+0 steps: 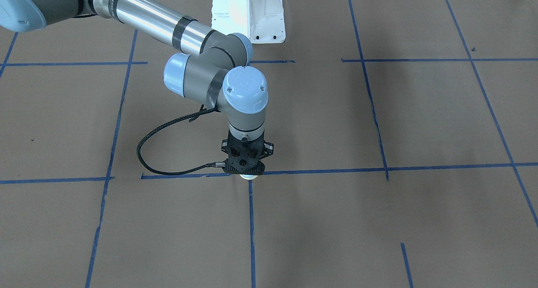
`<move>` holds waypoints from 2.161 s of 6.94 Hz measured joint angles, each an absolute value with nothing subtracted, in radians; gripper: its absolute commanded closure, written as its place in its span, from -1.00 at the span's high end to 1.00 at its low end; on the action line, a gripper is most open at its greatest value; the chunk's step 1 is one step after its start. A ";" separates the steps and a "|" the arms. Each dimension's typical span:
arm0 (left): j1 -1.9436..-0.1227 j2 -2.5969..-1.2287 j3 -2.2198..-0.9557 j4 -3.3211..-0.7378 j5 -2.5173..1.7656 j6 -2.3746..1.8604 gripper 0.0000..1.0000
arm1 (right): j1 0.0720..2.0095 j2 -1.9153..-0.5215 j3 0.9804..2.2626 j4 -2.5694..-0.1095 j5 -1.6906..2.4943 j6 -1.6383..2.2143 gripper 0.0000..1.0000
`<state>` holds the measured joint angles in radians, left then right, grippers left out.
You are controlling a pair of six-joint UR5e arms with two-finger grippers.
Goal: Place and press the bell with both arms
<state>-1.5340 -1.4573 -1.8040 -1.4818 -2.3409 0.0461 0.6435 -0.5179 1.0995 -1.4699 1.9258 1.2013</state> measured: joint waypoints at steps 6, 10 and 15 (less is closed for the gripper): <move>-1.534 -1.457 -1.804 -1.482 -2.340 0.045 1.00 | 0.627 -0.503 1.047 -1.451 1.902 1.202 -0.94; -1.534 -1.457 -1.803 -1.482 -2.340 0.044 1.00 | 0.641 -0.479 1.052 -1.448 1.915 1.202 -0.47; -1.534 -1.438 -1.781 -1.481 -2.328 0.053 1.00 | 0.791 -0.515 1.114 -1.486 2.105 1.092 1.00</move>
